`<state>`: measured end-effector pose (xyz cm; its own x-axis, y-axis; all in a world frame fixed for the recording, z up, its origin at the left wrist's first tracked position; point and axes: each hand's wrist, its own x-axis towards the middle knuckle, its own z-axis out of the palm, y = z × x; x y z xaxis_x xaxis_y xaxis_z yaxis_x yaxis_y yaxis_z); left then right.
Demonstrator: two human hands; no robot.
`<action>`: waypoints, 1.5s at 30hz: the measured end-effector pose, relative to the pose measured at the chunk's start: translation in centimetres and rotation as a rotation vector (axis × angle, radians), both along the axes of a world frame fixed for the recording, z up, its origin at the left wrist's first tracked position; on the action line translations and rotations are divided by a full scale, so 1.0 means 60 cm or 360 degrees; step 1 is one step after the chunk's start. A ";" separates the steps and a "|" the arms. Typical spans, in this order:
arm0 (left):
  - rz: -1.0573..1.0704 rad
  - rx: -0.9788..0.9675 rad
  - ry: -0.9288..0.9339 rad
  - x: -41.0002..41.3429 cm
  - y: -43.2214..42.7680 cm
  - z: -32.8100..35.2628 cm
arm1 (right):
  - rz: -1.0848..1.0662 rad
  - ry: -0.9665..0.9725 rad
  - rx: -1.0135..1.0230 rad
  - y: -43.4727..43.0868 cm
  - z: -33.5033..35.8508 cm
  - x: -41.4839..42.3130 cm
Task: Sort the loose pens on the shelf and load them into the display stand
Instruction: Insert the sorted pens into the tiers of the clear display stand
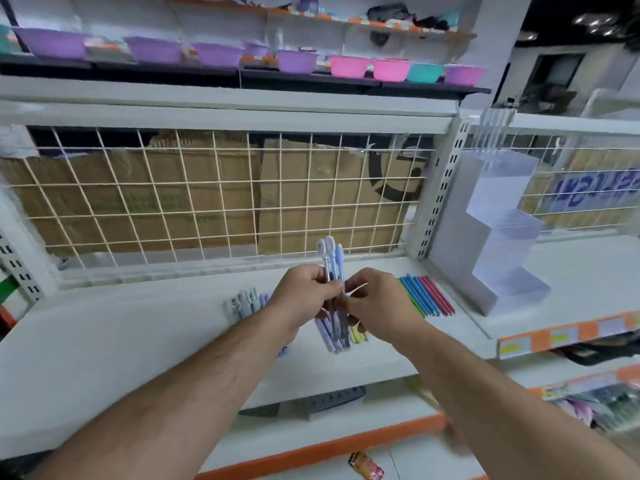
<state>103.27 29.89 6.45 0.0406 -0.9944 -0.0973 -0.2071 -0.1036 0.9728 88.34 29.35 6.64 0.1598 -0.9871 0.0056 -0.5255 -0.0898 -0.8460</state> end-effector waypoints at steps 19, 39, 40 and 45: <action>-0.0093 -0.0069 0.0139 -0.456 -0.064 0.044 | 0.0013 -0.0078 -0.0050 -0.059 0.048 -0.459; -0.0111 -0.0341 0.0066 -0.489 -0.380 0.131 | 0.0044 -0.0173 -0.0271 -0.360 0.147 -0.500; -0.0109 -0.0350 0.0063 -0.489 -0.390 0.136 | 0.0054 -0.0158 -0.0278 -0.371 0.152 -0.500; -0.0042 -0.0414 0.0032 -0.494 -0.428 0.160 | 0.0138 -0.0070 -0.0338 -0.423 0.186 -0.511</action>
